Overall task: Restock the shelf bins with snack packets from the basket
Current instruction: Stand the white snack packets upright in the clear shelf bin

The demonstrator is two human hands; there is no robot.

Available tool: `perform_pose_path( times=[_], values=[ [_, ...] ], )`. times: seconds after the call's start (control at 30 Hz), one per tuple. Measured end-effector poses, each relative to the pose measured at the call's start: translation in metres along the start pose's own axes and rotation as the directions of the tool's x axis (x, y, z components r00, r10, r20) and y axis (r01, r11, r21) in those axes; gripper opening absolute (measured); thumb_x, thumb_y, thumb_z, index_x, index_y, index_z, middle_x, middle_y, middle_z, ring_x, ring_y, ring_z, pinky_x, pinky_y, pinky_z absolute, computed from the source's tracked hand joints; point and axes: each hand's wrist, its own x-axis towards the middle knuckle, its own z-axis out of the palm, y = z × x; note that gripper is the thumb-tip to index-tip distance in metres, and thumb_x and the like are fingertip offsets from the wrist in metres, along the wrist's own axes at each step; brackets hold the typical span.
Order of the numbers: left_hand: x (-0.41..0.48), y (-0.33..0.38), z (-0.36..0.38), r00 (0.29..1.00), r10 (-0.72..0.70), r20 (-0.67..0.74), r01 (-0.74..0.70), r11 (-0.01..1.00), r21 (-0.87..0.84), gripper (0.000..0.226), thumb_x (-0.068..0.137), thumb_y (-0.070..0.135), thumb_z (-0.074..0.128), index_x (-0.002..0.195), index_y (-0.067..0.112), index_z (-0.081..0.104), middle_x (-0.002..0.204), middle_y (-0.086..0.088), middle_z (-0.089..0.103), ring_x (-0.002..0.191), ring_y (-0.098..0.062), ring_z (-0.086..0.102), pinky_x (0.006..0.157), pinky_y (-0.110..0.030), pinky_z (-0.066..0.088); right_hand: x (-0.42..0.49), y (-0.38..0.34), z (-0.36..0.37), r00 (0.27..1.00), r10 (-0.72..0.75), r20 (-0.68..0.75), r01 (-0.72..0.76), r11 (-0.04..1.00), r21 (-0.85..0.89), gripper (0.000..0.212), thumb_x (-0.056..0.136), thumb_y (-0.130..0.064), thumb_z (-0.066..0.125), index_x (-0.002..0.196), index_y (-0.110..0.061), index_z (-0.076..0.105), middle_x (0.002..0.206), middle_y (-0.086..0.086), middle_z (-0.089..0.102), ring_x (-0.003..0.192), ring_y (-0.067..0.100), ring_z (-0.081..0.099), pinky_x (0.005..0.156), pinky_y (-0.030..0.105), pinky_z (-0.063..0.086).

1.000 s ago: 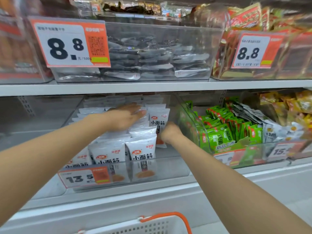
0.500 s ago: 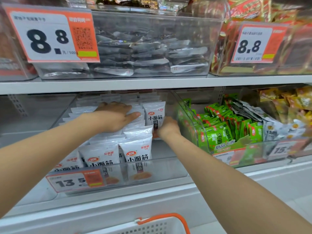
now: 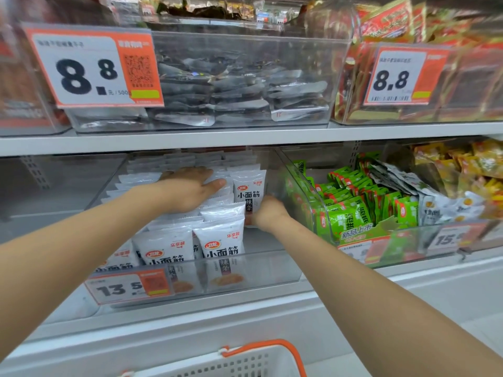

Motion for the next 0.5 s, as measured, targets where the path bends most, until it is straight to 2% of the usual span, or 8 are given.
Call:
perform_pose_path(
  times=[0.1, 0.13, 0.17, 0.2, 0.27, 0.37, 0.43, 0.5],
  values=[
    [-0.010, 0.005, -0.001, 0.997, 0.041, -0.065, -0.044, 0.998, -0.046, 0.068, 0.099, 0.059, 0.020, 0.152, 0.017, 0.028, 0.159, -0.003, 0.028, 0.146, -0.023, 0.025, 0.119, -0.042, 0.020, -0.018, 0.001, -0.014, 1.000, 0.003, -0.016, -0.003, 1.000, 0.010, 0.026, 0.090, -0.017, 0.066, 0.112, -0.003, 0.066, 0.113, 0.012, 0.067, 0.104, 0.026, 0.064, 0.083, 0.029, 0.052],
    [-0.014, 0.007, -0.002, 0.994, 0.050, -0.093, -0.058, 0.995, -0.084, 0.063, 0.100, 0.055, 0.022, 0.145, 0.014, 0.040, 0.148, -0.008, 0.043, 0.139, -0.025, 0.038, 0.115, -0.042, 0.029, -0.028, -0.002, -0.020, 0.999, 0.013, -0.035, -0.012, 0.999, 0.040, 0.024, 0.093, -0.013, 0.060, 0.112, 0.001, 0.064, 0.114, 0.015, 0.066, 0.104, 0.029, 0.062, 0.083, 0.030, 0.051],
    [-0.018, 0.009, -0.003, 0.990, 0.054, -0.131, -0.071, 0.989, -0.131, 0.059, 0.101, 0.052, 0.024, 0.132, 0.011, 0.053, 0.128, -0.012, 0.057, 0.125, -0.028, 0.052, 0.108, -0.043, 0.038, -0.039, -0.004, -0.027, 0.998, 0.020, -0.062, -0.015, 0.997, 0.078, 0.024, 0.094, -0.010, 0.054, 0.113, 0.003, 0.062, 0.115, 0.018, 0.065, 0.104, 0.030, 0.061, 0.080, 0.029, 0.048],
    [-0.024, 0.012, -0.004, 0.981, 0.051, -0.186, -0.084, 0.981, -0.173, 0.054, 0.101, 0.050, 0.027, 0.116, 0.009, 0.059, 0.107, -0.010, 0.061, 0.108, -0.028, 0.060, 0.099, -0.044, 0.046, -0.049, -0.006, -0.033, 0.995, 0.025, -0.096, -0.015, 0.995, 0.102, 0.025, 0.095, -0.010, 0.051, 0.113, 0.003, 0.061, 0.115, 0.018, 0.064, 0.105, 0.031, 0.060, 0.078, 0.028, 0.045],
    [-0.039, 0.017, -0.004, 0.933, 0.034, -0.359, -0.106, 0.978, -0.183, 0.041, 0.102, 0.044, 0.036, 0.100, 0.012, 0.061, 0.093, -0.006, 0.065, 0.088, -0.027, 0.061, 0.084, -0.043, 0.051, -0.072, -0.012, -0.042, 0.984, 0.004, -0.177, 0.021, 0.990, 0.137, 0.026, 0.094, -0.011, 0.050, 0.116, -0.001, 0.059, 0.117, 0.016, 0.063, 0.104, 0.031, 0.059, 0.075, 0.025, 0.040],
    [-0.070, 0.031, 0.002, 0.801, -0.017, -0.598, -0.116, 0.976, -0.183, 0.023, 0.098, 0.034, 0.048, 0.092, 0.016, 0.061, 0.086, 0.000, 0.064, 0.084, -0.024, 0.057, 0.073, -0.036, 0.047, -0.111, -0.021, -0.039, 0.929, -0.108, -0.354, 0.176, 0.971, 0.165, 0.026, 0.089, -0.010, 0.056, 0.114, -0.011, 0.060, 0.109, 0.010, 0.066, 0.097, 0.028, 0.061, 0.079, 0.030, 0.046],
    [-0.096, 0.042, 0.011, 0.779, -0.068, -0.624, -0.105, 0.966, -0.237, 0.016, 0.094, 0.029, 0.049, 0.084, 0.019, 0.057, 0.079, 0.005, 0.056, 0.079, -0.020, 0.052, 0.065, -0.032, 0.037, -0.138, -0.024, -0.028, 0.848, -0.210, -0.487, 0.311, 0.940, 0.137, 0.019, 0.081, -0.008, 0.061, 0.099, -0.013, 0.060, 0.094, 0.006, 0.063, 0.083, 0.024, 0.060, 0.076, 0.038, 0.048],
    [-0.124, 0.051, 0.024, 0.779, -0.091, -0.620, -0.110, 0.954, -0.278, 0.013, 0.091, 0.028, 0.051, 0.080, 0.022, 0.055, 0.074, 0.009, 0.051, 0.075, -0.018, 0.048, 0.062, -0.031, 0.032, -0.171, -0.028, -0.015, 0.785, -0.294, -0.546, 0.420, 0.899, 0.120, 0.015, 0.078, -0.004, 0.060, 0.087, -0.015, 0.055, 0.083, 0.002, 0.056, 0.071, 0.019, 0.052, 0.068, 0.035, 0.044]
  ],
)
